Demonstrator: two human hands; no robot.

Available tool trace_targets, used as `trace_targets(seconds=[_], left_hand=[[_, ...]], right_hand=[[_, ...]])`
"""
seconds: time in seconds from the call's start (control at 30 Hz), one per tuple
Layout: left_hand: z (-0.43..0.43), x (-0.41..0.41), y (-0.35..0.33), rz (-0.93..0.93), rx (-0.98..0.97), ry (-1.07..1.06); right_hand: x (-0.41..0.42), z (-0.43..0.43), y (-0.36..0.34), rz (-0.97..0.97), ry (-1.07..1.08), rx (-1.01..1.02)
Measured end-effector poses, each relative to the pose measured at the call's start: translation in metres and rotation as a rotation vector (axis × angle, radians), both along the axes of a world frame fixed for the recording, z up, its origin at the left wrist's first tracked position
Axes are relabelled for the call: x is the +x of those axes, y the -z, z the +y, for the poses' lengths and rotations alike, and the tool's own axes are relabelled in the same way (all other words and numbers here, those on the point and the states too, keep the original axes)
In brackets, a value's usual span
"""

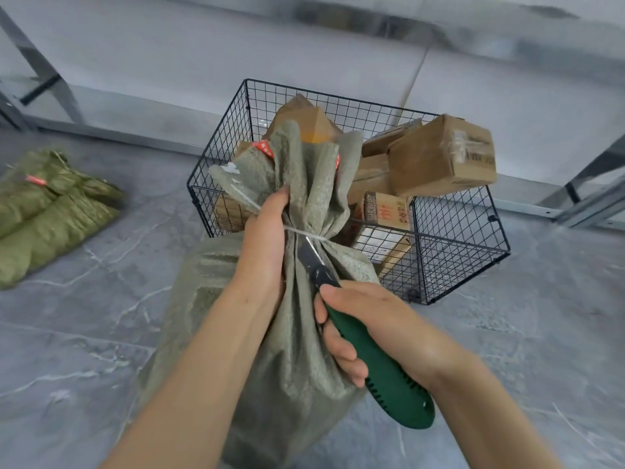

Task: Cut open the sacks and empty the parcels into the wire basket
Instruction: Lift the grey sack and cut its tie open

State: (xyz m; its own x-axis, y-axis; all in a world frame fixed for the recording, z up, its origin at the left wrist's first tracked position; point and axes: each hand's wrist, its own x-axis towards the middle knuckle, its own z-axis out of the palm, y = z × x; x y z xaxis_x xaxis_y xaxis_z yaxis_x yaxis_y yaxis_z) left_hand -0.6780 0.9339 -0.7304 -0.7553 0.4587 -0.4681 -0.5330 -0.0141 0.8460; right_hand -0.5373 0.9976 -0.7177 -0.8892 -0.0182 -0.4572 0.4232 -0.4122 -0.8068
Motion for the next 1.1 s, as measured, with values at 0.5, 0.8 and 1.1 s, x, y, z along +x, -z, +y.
trace_targets(seconds=[0.5, 0.8, 1.1], left_hand=[[-0.01, 0.001, -0.019, 0.168, -0.022, 0.235], [-0.011, -0.006, -0.026, 0.32, -0.195, 0.205], [-0.022, -0.016, -0.034, 0.301, -0.222, 0.199]], right_hand=[[-0.002, -0.002, -0.003, -0.008, 0.037, 0.198], [-0.002, -0.009, -0.008, -0.038, 0.005, 0.391], [-0.001, -0.014, -0.012, -0.024, -0.026, 0.522]])
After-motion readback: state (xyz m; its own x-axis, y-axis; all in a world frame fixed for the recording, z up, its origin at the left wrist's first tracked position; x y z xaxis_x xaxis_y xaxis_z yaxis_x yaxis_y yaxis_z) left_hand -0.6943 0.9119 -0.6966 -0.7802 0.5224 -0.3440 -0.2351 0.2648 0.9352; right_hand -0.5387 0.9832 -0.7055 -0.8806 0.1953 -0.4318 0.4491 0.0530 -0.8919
